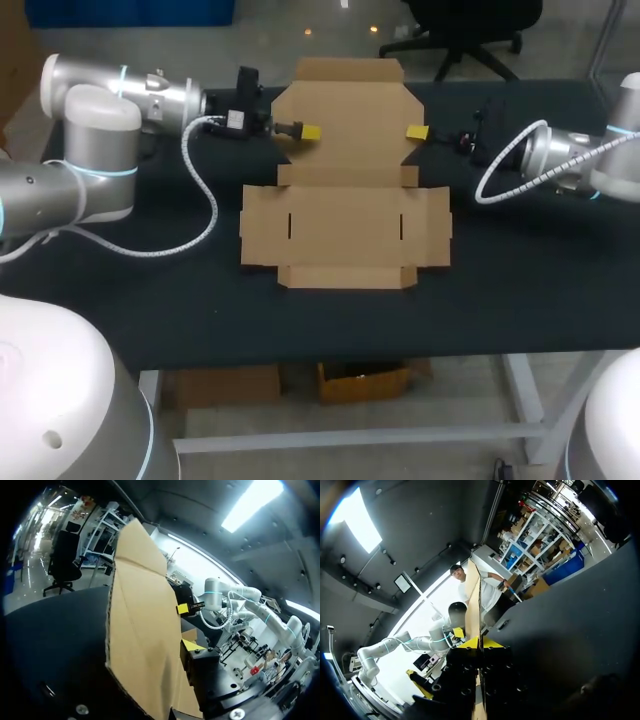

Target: Assemble the packaging by folding the flat box into shape, placing the metal phone stand inside, and closing the box properly

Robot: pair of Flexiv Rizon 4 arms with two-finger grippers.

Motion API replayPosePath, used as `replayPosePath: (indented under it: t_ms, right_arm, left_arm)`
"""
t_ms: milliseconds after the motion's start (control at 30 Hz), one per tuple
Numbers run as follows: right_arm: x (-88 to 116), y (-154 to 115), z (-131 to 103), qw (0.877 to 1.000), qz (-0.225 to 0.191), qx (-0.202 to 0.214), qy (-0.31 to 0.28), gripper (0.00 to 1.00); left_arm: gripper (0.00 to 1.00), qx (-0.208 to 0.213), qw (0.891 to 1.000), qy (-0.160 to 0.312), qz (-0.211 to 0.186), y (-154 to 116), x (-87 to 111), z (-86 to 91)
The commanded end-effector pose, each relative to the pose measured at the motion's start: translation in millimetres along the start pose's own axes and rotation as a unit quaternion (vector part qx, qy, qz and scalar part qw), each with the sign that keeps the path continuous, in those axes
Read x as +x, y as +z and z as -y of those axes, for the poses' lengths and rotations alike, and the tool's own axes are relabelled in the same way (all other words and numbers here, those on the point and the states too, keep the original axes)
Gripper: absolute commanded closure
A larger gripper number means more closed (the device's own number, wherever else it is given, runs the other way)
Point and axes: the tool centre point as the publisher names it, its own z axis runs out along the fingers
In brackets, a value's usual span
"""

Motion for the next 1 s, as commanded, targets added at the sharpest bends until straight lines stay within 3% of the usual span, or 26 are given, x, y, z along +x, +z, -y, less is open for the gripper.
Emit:
replayPosePath:
  t_ms: [33, 500, 1000]
  right_arm:
    - [-4.0, 0.4, -1.0, 1.000, -0.008, -0.001, -0.002, 1.00]
    - [-3.3, 1.7, -3.2, 1.000, -0.013, -0.005, -0.005, 1.00]
    - [-3.6, 2.1, -3.7, 1.000, -0.016, -0.008, -0.006, 1.00]
  left_arm:
    - [0.60, -0.001, 1.000, 0.002, -0.004, 2.1, -1.1, 1.2]
    - [0.68, -0.001, 1.000, 0.008, -0.010, 8.0, 2.0, 3.1]
    - [1.00, 0.001, 1.000, 0.009, -0.016, 10.0, 1.4, 3.1]
